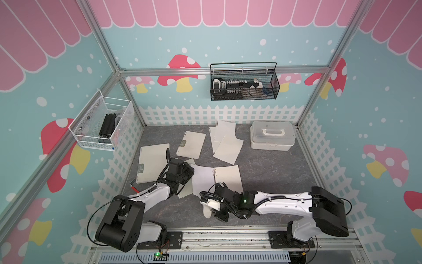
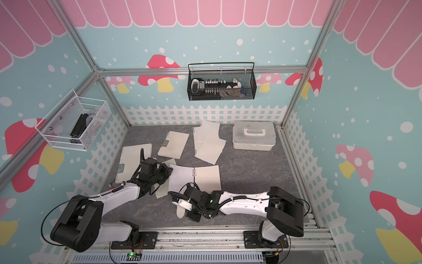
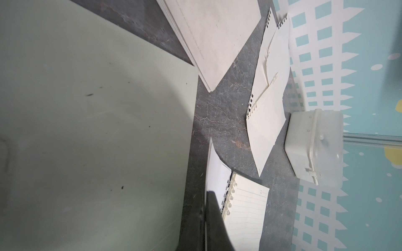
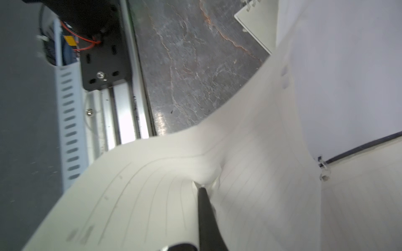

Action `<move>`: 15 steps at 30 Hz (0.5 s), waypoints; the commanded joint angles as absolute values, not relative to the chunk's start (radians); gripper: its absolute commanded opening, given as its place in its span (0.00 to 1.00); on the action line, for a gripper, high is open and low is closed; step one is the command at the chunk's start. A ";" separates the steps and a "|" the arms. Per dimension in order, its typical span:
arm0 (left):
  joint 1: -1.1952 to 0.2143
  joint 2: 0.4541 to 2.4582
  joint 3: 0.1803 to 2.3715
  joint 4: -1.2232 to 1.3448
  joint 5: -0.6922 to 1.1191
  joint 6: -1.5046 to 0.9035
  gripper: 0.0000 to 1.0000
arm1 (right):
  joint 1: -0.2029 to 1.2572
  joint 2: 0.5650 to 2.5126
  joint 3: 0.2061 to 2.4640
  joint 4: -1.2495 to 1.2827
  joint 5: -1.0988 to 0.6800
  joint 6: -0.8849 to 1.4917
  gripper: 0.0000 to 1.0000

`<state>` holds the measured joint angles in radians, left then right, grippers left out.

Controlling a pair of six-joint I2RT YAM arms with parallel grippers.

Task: Tear off pages from different notebooks
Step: Tear off the paper from the notebook.

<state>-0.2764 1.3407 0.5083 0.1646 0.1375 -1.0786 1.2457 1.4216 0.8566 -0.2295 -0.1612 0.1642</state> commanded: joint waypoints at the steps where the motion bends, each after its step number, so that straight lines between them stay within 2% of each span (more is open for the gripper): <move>1: -0.262 1.320 0.509 0.177 0.102 -1.098 0.00 | 1.264 1.302 0.812 -0.201 -0.312 0.190 0.00; 10: -0.253 1.324 0.504 0.178 0.102 -1.093 0.00 | 1.284 0.970 0.692 -0.160 -0.353 0.244 0.00; 15: -0.246 1.313 0.509 0.161 0.106 -1.077 0.00 | 1.271 0.818 0.698 -0.187 -0.111 0.254 0.00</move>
<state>-0.2546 1.3350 0.5079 0.1635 0.1291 -1.0771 1.2774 0.8623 0.6910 -0.1909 -0.2298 0.2409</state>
